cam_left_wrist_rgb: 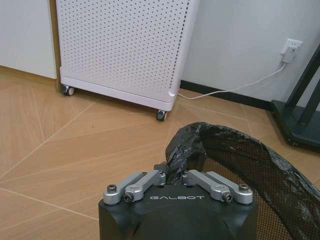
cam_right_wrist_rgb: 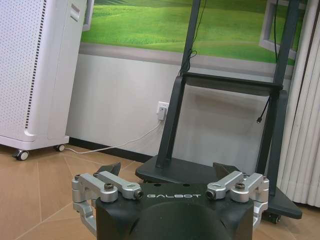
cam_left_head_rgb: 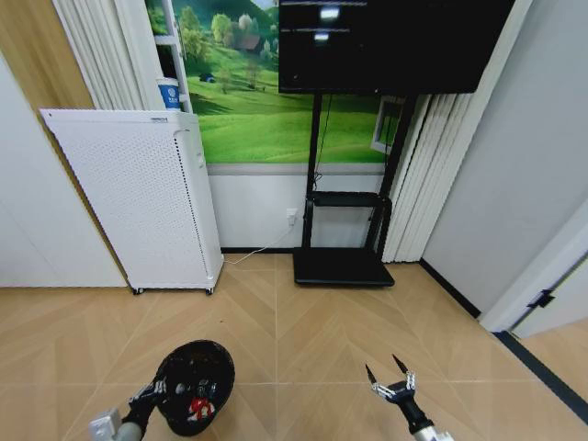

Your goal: Pick up the trash bin and place the garbage on the floor into it.

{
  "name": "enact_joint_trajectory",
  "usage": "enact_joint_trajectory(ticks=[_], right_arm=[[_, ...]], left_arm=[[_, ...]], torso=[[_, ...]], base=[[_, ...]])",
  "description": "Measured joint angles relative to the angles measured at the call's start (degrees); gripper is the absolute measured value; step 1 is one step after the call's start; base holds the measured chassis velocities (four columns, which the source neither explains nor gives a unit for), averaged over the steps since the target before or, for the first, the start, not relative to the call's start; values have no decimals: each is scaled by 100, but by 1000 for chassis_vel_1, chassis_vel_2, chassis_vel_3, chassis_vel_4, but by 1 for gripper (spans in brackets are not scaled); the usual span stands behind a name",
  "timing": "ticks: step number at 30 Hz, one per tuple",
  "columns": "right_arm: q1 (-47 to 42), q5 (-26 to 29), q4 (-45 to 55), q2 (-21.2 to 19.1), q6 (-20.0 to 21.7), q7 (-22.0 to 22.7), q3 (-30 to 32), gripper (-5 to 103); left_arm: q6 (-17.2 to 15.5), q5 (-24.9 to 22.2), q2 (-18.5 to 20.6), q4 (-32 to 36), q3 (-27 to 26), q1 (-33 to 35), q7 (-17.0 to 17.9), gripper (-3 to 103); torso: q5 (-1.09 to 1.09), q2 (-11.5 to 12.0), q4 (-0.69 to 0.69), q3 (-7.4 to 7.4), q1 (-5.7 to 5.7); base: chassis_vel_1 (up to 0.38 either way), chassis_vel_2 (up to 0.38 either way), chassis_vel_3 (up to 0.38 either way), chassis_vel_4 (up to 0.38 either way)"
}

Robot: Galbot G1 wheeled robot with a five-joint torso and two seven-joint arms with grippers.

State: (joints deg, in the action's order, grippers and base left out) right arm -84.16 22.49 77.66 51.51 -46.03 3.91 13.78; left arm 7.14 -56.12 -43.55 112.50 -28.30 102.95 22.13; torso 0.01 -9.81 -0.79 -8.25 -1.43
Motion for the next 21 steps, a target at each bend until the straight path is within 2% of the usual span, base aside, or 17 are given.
enact_joint_trajectory(ticks=[8, 21], right_arm=[[43, -133, -80, -6, 1, 62, -36, 100], [47, -338, -133, 36, 2, 162, -53, 100]], left_arm=[[-13, 31, -45, -47, 44, -27, 0, 7], [68, 16, -56, -86, -157, 153, -78, 7]], torso=[[-1, 0, -1, 0, 0], [0, -1, 0, 0, 1]], base=[[-12, -15, 8, 8], [83, 71, -73, -73]])
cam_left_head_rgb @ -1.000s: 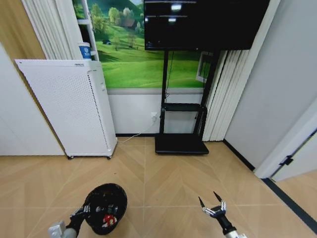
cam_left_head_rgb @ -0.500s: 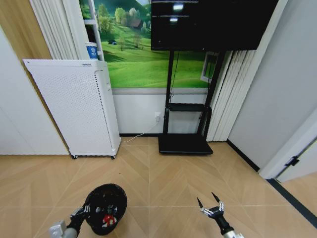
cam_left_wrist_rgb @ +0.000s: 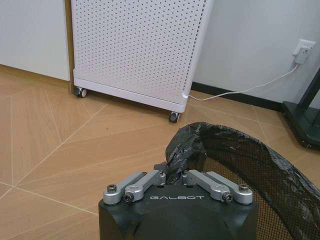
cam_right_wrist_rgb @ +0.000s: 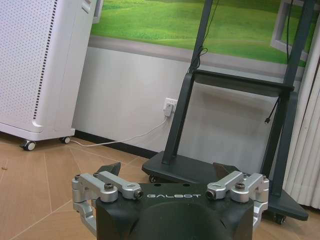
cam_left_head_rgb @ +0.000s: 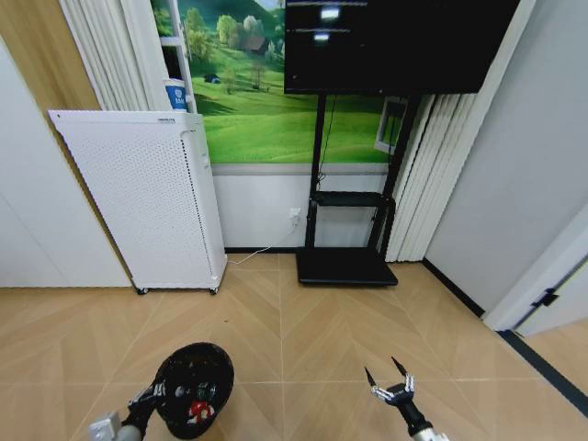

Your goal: Pick up the trash bin and place the garbage on the floor into it.

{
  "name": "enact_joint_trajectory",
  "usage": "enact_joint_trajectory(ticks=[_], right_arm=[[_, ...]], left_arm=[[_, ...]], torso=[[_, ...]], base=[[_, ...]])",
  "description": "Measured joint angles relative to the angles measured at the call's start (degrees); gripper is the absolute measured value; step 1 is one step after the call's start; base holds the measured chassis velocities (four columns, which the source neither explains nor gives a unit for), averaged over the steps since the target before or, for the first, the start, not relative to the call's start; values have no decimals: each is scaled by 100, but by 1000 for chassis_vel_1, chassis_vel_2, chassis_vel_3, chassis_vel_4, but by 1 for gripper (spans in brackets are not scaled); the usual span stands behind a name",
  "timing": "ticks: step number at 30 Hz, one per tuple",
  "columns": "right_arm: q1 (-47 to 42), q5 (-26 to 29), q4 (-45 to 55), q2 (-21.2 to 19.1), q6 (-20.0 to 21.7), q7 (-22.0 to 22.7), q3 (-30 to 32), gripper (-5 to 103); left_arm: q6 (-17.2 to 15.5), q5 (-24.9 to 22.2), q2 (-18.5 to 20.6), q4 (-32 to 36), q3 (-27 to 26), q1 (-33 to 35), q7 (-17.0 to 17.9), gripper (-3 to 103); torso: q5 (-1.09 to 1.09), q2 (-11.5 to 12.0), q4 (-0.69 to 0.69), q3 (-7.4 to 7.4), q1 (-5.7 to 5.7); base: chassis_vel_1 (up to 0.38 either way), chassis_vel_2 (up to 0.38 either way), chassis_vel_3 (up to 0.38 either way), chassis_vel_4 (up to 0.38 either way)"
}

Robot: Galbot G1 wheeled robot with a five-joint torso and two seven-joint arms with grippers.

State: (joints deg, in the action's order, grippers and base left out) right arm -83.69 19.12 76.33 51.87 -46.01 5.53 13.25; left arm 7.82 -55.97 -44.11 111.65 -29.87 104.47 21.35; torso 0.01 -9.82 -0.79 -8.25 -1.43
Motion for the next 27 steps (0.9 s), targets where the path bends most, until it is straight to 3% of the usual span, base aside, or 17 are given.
enact_joint_trajectory(ticks=[16, 27], right_arm=[[157, -71, -83, 44, 3, 117, -185, 100], [182, -33, -312, 69, 3, 92, -302, 100]], left_arm=[[132, -104, 87, -294, -225, -3, -96, 7], [180, -245, 213, -807, -155, -623, -97, 7]], torso=[[-1, 0, -1, 0, 0], [-1, 0, 0, 0, 0]], base=[[-6, -5, 7, 13], [0, 0, 0, 0]])
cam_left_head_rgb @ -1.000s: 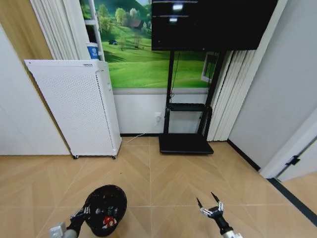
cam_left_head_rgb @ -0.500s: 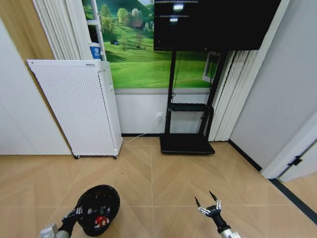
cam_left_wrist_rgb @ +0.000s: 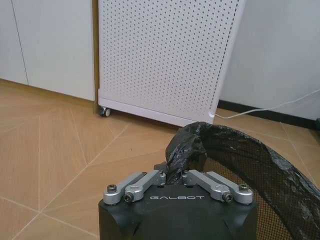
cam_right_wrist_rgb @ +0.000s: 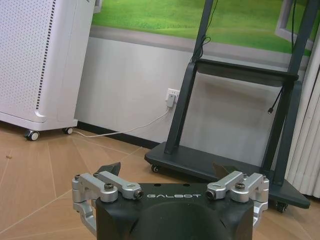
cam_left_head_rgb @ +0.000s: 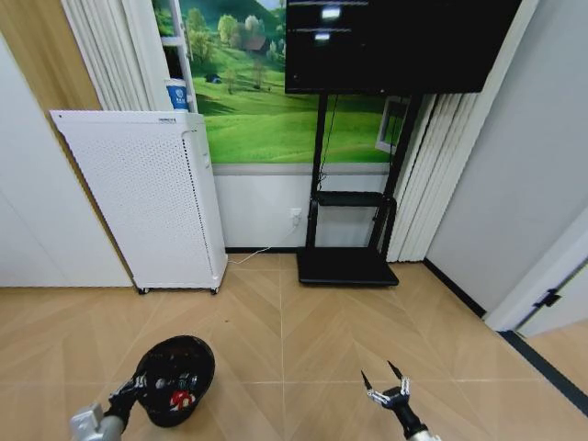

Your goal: Pick up the trash bin and place the garbage on the floor into it.

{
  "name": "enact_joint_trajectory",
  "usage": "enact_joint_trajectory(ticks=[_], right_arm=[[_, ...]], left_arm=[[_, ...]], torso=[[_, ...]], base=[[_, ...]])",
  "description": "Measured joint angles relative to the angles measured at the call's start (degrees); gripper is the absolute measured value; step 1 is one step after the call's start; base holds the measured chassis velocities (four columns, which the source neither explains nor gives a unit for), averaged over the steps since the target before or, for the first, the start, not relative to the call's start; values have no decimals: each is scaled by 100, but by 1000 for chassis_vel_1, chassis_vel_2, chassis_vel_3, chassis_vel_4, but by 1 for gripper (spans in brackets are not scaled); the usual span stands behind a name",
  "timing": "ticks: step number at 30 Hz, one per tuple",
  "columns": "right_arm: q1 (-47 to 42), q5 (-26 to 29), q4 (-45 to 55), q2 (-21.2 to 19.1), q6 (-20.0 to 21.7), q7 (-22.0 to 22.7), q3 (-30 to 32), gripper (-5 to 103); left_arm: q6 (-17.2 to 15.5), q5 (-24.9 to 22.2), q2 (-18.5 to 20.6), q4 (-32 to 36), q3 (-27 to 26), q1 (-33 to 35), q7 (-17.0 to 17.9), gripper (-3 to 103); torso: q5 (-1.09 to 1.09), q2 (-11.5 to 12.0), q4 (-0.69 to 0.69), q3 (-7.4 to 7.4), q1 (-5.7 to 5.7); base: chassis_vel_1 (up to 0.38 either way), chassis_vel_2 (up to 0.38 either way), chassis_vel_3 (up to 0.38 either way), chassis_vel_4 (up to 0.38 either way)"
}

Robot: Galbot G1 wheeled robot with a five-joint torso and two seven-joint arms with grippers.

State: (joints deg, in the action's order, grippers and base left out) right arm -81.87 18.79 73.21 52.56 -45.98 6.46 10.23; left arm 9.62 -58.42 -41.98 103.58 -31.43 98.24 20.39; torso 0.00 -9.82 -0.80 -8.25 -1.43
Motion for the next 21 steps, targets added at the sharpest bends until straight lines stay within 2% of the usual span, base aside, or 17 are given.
enact_joint_trajectory(ticks=[7, 21], right_arm=[[-24, 53, -80, 47, 0, -15, -64, 100], [-65, 141, -144, 103, -1, -95, -98, 100]], left_arm=[[5, -104, 13, -401, 240, -506, -9, 7], [35, -52, -99, -978, 519, -967, -149, 7]], torso=[[0, 0, -1, 0, 0], [0, 0, 0, 0, 0]], base=[[0, 0, 0, 0], [0, 0, 0, 0]])
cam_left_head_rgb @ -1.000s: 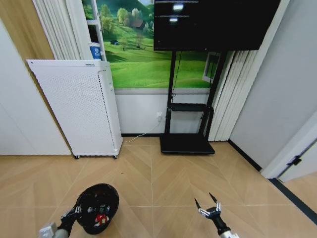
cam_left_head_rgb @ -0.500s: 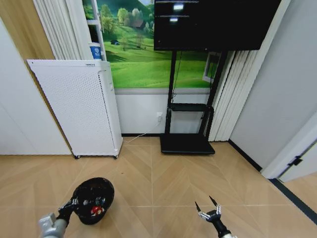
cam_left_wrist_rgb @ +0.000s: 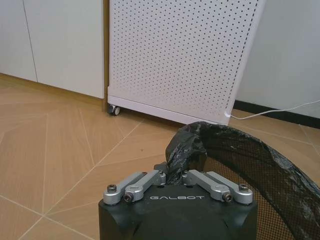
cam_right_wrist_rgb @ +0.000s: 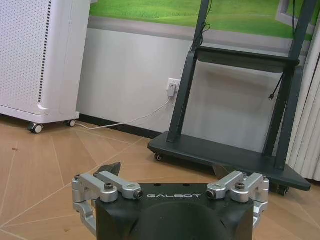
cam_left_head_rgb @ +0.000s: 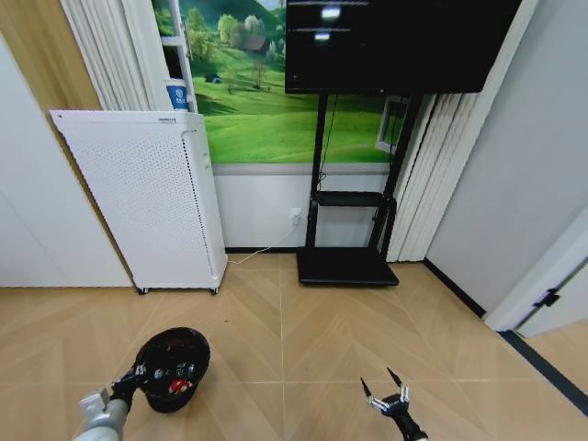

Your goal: Pick up the trash bin and place the garbage on the floor into it.

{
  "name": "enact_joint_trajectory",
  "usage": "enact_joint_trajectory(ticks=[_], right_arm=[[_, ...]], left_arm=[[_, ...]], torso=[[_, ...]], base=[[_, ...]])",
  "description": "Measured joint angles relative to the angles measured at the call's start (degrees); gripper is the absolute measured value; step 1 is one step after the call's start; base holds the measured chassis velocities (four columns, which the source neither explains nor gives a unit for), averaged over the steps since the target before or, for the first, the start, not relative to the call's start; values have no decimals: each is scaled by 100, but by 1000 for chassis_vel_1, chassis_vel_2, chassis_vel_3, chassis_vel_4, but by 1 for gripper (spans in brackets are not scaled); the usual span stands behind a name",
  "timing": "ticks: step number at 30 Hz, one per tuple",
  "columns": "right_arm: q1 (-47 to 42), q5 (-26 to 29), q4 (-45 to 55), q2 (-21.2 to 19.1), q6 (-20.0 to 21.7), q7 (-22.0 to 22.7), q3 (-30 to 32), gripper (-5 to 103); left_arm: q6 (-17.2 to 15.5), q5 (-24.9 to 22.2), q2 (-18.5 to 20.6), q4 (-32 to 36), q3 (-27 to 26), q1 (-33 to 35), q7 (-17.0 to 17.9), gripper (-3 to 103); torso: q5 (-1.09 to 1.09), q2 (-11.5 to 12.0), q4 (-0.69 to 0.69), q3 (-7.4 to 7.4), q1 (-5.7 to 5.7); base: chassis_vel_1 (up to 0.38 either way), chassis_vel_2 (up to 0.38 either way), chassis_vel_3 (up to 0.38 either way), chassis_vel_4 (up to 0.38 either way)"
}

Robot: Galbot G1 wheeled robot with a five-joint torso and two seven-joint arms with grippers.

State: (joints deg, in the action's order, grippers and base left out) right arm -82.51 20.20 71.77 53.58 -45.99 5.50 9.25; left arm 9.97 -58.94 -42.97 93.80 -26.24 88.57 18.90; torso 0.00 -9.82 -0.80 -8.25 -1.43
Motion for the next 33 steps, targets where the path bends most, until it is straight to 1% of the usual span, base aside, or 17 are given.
enact_joint_trajectory(ticks=[7, 17, 26, 32, 33], right_arm=[[5, 79, -18, 4, -1, -51, -67, 100], [44, 165, -77, -5, -3, -82, -103, 100], [146, 246, -174, -7, -5, -82, -185, 100], [160, 257, -291, 28, -7, -90, -232, 100], [164, 271, -315, 34, -7, -93, -242, 100]], left_arm=[[63, -17, -12, -276, 210, -323, -62, 7], [65, -190, 35, -281, 573, -729, -2, 7], [69, -61, -174, -431, 747, -773, 22, 7], [91, -57, -195, -589, 763, -821, -51, 6], [95, -63, -194, -619, 758, -823, -56, 11]], torso=[[1, 0, 0, 0, 0], [0, 0, -1, 0, 0], [0, 0, 1, 0, 0], [-1, 0, 0, 0, 0], [0, 0, 0, 0, 0]], base=[[0, 0, 0, 0], [0, 0, 0, 0], [0, 0, 0, 0], [0, 0, 0, 0], [0, 0, 0, 0]])
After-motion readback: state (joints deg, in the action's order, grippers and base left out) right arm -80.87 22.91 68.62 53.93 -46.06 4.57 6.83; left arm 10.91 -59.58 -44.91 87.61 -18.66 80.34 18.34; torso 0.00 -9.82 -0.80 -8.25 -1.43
